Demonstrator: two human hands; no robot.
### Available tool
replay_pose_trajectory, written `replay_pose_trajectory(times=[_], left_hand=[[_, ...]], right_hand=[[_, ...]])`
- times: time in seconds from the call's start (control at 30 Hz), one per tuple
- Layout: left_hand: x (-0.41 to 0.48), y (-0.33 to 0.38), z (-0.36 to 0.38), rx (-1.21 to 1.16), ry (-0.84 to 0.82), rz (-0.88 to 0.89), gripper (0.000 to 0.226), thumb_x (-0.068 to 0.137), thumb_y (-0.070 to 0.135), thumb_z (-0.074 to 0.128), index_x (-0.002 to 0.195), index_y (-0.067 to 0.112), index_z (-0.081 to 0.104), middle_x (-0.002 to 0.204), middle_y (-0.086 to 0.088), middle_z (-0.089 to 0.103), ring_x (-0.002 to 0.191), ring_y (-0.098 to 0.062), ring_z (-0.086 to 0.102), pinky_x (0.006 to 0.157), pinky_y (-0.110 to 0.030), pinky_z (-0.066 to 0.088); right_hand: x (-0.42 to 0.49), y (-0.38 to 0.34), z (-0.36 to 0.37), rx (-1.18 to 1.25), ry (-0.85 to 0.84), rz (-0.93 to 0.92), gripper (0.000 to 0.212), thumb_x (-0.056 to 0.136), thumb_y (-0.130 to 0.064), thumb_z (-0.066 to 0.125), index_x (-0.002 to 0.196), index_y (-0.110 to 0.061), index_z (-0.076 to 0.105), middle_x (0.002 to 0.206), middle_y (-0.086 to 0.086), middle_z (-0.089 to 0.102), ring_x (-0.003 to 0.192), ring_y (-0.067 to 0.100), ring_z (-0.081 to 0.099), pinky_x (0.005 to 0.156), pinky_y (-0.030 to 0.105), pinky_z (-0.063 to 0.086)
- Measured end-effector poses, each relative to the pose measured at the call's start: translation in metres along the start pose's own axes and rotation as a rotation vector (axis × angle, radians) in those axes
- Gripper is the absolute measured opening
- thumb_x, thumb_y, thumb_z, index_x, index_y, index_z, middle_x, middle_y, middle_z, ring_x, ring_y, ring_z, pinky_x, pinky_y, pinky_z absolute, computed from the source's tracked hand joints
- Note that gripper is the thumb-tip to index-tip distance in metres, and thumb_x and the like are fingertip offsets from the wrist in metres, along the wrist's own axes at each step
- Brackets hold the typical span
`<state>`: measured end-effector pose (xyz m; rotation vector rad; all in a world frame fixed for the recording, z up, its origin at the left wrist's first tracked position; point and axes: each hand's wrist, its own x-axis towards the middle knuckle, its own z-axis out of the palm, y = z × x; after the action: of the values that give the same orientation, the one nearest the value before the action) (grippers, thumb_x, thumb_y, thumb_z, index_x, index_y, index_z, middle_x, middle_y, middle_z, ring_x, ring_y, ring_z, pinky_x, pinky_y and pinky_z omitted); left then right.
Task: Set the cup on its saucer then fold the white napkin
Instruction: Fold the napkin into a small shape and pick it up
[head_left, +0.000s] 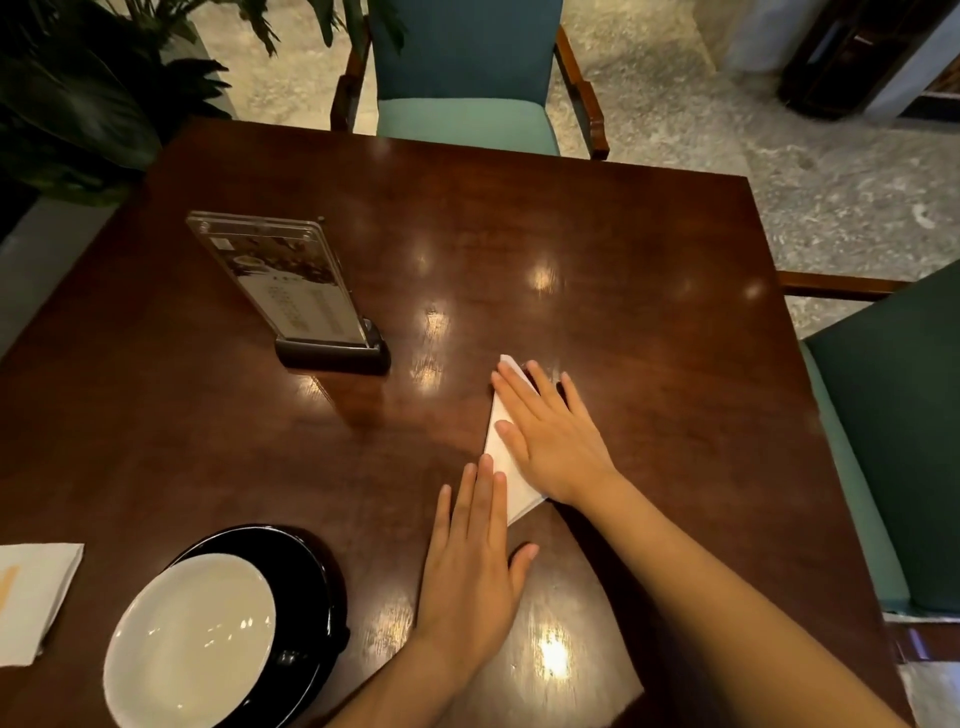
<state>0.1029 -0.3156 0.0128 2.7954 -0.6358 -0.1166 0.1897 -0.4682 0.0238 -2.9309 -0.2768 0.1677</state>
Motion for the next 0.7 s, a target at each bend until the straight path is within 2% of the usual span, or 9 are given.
replay_pose_trajectory(times=[0.1,0.23,0.43,0.7], left_hand=[[-0.003,0.0,0.001,-0.009,-0.013,-0.006,0.069,0.091,0.049,0.032,0.145,0.006,0.024,0.155,-0.012,0.02,0.143,-0.022,0.015,0.112,-0.04,0.013],[-0.002,0.0,0.0,0.012,-0.025,-0.008,0.069,0.091,0.049,0.032,0.144,0.004,0.026,0.154,-0.013,0.021,0.142,-0.025,0.02,0.111,-0.041,0.015],[-0.003,0.001,-0.002,-0.003,-0.03,-0.017,0.068,0.09,0.048,0.032,0.143,0.005,0.027,0.154,-0.012,0.023,0.142,-0.025,0.021,0.11,-0.042,0.017],[-0.003,0.0,0.0,-0.017,-0.021,-0.019,0.07,0.092,0.05,0.032,0.146,0.007,0.023,0.156,-0.008,0.017,0.144,-0.021,0.014,0.113,-0.04,0.012]], right_hand=[[0.003,-0.005,0.003,-0.02,0.015,0.062,0.056,0.097,-0.045,0.013,0.149,-0.025,0.001,0.155,-0.012,-0.008,0.146,0.018,-0.005,0.119,0.046,-0.001],[0.018,-0.011,0.003,0.007,0.032,0.134,0.061,0.093,-0.049,0.003,0.148,-0.023,-0.002,0.157,-0.008,-0.007,0.145,0.018,-0.011,0.119,0.046,-0.004],[0.058,-0.007,-0.001,0.094,0.049,0.314,0.058,0.098,-0.043,0.01,0.149,-0.02,-0.006,0.158,-0.004,-0.012,0.144,0.015,-0.016,0.118,0.045,-0.009],[0.082,0.014,-0.011,-0.052,0.129,0.296,0.06,0.098,-0.046,0.015,0.149,-0.019,-0.001,0.159,0.0,-0.005,0.146,0.017,-0.009,0.118,0.043,-0.006]])
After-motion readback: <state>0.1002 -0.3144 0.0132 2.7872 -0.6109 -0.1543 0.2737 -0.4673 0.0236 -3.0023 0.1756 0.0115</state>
